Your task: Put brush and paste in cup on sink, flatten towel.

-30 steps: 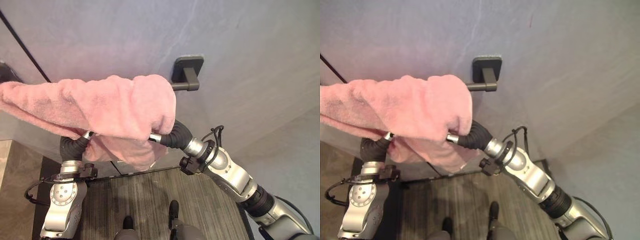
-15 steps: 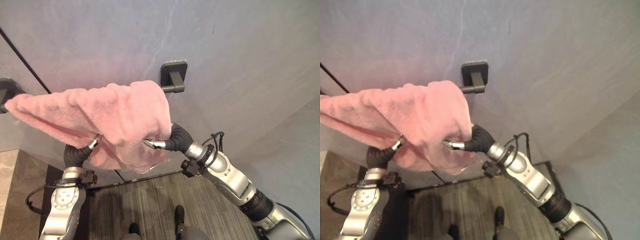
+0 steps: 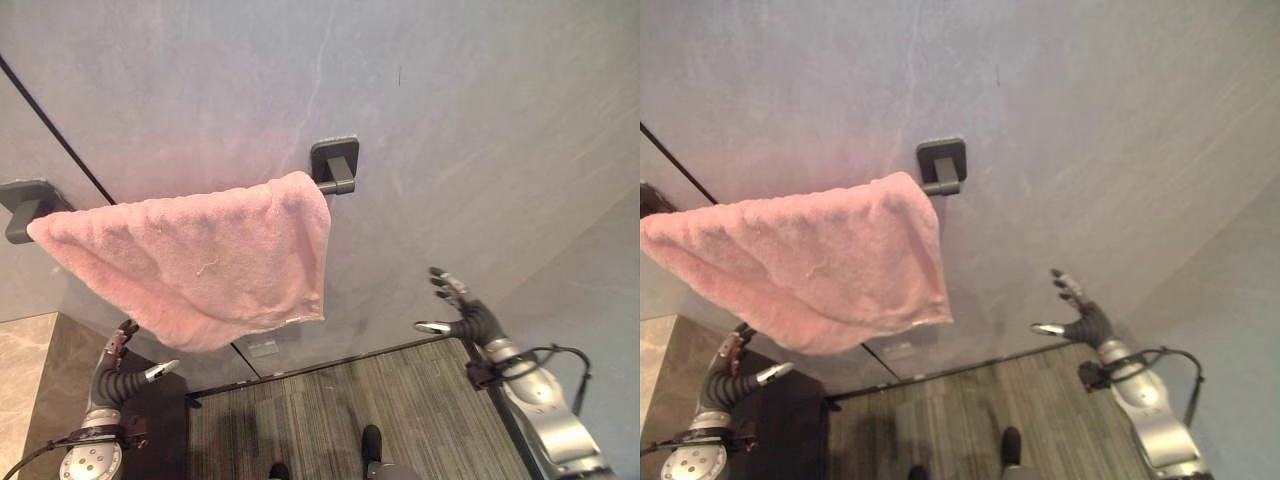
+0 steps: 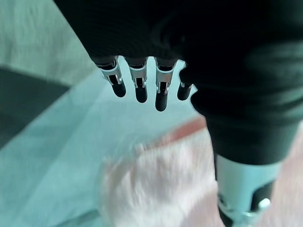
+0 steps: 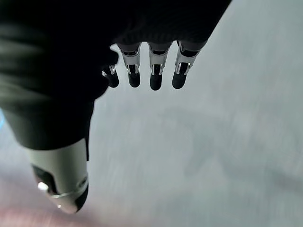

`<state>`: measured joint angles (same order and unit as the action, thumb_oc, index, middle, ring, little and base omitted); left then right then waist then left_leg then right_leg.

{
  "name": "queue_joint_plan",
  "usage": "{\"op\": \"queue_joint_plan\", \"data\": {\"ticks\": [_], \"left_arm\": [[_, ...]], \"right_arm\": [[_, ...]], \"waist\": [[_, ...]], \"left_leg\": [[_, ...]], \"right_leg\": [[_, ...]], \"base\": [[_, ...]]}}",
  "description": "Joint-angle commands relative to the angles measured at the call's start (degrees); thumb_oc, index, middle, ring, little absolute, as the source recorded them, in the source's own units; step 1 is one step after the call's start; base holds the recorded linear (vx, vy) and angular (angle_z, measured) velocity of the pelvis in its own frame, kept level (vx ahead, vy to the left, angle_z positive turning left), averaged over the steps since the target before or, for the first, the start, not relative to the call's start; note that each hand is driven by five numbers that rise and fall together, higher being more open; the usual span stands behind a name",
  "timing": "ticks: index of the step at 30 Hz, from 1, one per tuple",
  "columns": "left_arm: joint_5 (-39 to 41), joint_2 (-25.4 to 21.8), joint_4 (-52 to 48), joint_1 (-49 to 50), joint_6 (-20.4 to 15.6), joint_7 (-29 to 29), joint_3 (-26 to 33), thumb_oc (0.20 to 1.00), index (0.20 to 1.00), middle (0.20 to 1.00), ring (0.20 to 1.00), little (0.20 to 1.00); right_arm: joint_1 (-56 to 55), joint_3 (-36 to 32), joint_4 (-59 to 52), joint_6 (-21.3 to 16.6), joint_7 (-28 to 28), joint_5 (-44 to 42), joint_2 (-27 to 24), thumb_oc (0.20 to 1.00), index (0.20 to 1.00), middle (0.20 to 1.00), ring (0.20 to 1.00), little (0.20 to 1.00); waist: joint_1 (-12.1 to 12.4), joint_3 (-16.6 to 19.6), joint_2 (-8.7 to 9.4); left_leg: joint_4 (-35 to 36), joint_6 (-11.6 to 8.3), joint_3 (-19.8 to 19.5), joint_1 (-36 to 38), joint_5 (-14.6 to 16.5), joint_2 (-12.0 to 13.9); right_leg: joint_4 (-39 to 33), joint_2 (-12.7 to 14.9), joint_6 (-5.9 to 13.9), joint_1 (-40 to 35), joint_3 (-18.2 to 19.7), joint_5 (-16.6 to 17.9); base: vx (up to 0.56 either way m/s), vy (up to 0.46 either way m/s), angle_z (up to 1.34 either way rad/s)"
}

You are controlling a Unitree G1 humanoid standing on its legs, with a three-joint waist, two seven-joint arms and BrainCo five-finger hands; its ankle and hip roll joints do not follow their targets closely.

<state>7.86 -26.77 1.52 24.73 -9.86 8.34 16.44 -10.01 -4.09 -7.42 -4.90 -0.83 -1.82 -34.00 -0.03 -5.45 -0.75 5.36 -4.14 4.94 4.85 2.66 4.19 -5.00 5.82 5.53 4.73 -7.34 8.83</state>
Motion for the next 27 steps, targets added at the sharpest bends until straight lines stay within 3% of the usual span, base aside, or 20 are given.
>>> {"op": "queue_joint_plan", "data": {"ticks": [1, 4, 5, 8, 9, 10, 14, 18, 23, 27], "left_arm": [[-3.9, -5.8, -3.4, -2.7, -5.5, 4.9, 7.4, 1.0, 1.0, 1.0, 1.0, 1.0], [-6.5, -8.6, -5.5, -5.0, -6.4, 7.5, 9.8, 1.0, 1.0, 1.0, 1.0, 1.0], [-11.9, -12.8, -8.2, -6.7, -6.8, 10.6, 12.6, 1.0, 1.0, 1.0, 1.0, 1.0], [-18.4, -18.3, -13.0, -8.2, -7.4, 14.0, 14.9, 1.0, 1.0, 1.0, 1.0, 1.0], [-20.9, -21.6, -19.3, -9.4, -8.2, 13.9, 15.8, 1.0, 1.0, 1.0, 1.0, 1.0], [-20.9, -21.4, -19.5, -9.2, -8.0, 13.8, 16.1, 1.0, 1.0, 1.0, 1.0, 1.0], [-19.3, -30.3, -26.6, -10.9, -11.7, 9.5, 14.0, 1.0, 1.0, 1.0, 1.0, 1.0], [-18.0, -37.3, -30.6, -11.2, -12.4, 4.0, 10.6, 1.0, 1.0, 1.0, 1.0, 1.0], [-18.9, -42.6, -31.0, -9.7, -11.9, 0.0, 7.5, 1.0, 1.0, 1.0, 1.0, 1.0], [-18.9, -45.0, -29.9, -7.9, -11.0, -2.1, 6.8, 1.0, 1.0, 1.0, 1.0, 1.0]], "right_arm": [[3.9, -6.2, -7.0, -8.9, 5.5, 9.5, -5.9, 1.0, 1.0, 1.0, 1.0, 1.0], [6.2, -9.1, -9.3, -9.8, 6.7, 11.5, -9.5, 1.0, 1.0, 1.0, 1.0, 1.0], [9.5, -10.3, -14.0, -11.3, 6.7, 14.1, -14.3, 1.0, 1.0, 1.0, 1.0, 1.0], [16.3, -7.8, -19.6, -12.7, 6.7, 13.9, -17.9, 1.0, 1.0, 1.0, 1.0, 1.0], [21.9, -4.0, -22.9, -13.5, 5.3, 12.4, -19.8, 1.0, 1.0, 1.0, 1.0, 1.0], [22.4, -3.6, -22.8, -13.4, 5.3, 12.4, -19.8, 1.0, 1.0, 1.0, 1.0, 1.0], [35.7, 9.2, -25.6, -13.2, 1.2, 9.1, -23.6, 1.0, 1.0, 1.0, 1.0, 1.0], [45.0, 20.1, -22.4, -11.7, -1.2, 9.7, -24.7, 1.0, 1.0, 1.0, 1.0, 1.0], [50.4, 26.4, -19.1, -9.6, -2.5, 14.4, -24.8, 1.0, 1.0, 1.0, 1.0, 1.0], [52.3, 29.0, -16.9, -8.2, -3.3, 15.8, -21.6, 1.0, 1.0, 1.0, 1.0, 1.0]], "waist": [[-0.7, 2.0, 1.55], [-0.6, 2.5, 1.61], [-0.5, 2.9, 1.74], [-0.1, 3.6, 1.8], [0.1, 4.0, 1.88], [-0.1, 4.1, 1.85], [0.6, 4.9, 2.25], [0.6, 4.7, 2.46], [0.6, 3.8, 2.37], [0.7, 2.8, 2.08]], "left_leg": [[-0.4, 0.95, 0.2, -2.5, -2.9, -0.9], [-0.4, 0.83, 0.1, -2.4, -3.0, -0.9], [-0.4, 0.64, 0.2, -2.4, -3.3, -0.9], [-0.4, 0.43, 0.3, -2.1, -3.2, -0.8], [-0.4, 0.38, 0.5, -1.9, -3.0, -0.7], [-0.4, 0.35, 0.4, -1.9, -2.7, -0.7], [-0.4, 0.31, 0.7, -1.3, -2.4, -0.7], [-0.4, 0.17, 1.2, -0.8, -2.4, -0.7], [-0.4, 0.06, 1.7, -1.1, -2.6, -0.6], [-0.4, 0.15, 1.9, -1.7, -2.8, -0.5]], "right_leg": [[0.5, 6.0, 5.85, -4.5, 0.1, -3.8], [0.4, 6.0, 5.93, -4.7, -0.1, -3.8], [0.5, 6.0, 5.9, -4.8, -0.1, -3.7], [0.5, 6.0, 5.92, -5.1, 0.0, -3.8], [0.5, 6.0, 5.93, -5.1, 0.1, -3.8], [0.3, 6.0, 6.01, -5.2, 0.2, -4.0], [0.2, 5.8, 5.99, -5.4, 0.7, -4.0], [0.2, 5.7, 5.99, -5.4, 1.2, -4.0], [0.2, 5.6, 6.15, -4.8, 1.5, -3.5], [0.2, 5.6, 6.28, -4.0, 1.9, -3.1]], "base": [[0.01, -0.009, 0.05], [0.0, -0.009, 0.17], [0.04, -0.008, 0.08], [0.0, 0.0, 0.0], [0.0, 0.0, 0.0], [0.0, 0.0, 0.0], [0.01, 0.004, -0.01], [0.0, 0.0, 0.0], [0.0, 0.0, 0.0], [-0.01, 0.004, -0.01]]}}
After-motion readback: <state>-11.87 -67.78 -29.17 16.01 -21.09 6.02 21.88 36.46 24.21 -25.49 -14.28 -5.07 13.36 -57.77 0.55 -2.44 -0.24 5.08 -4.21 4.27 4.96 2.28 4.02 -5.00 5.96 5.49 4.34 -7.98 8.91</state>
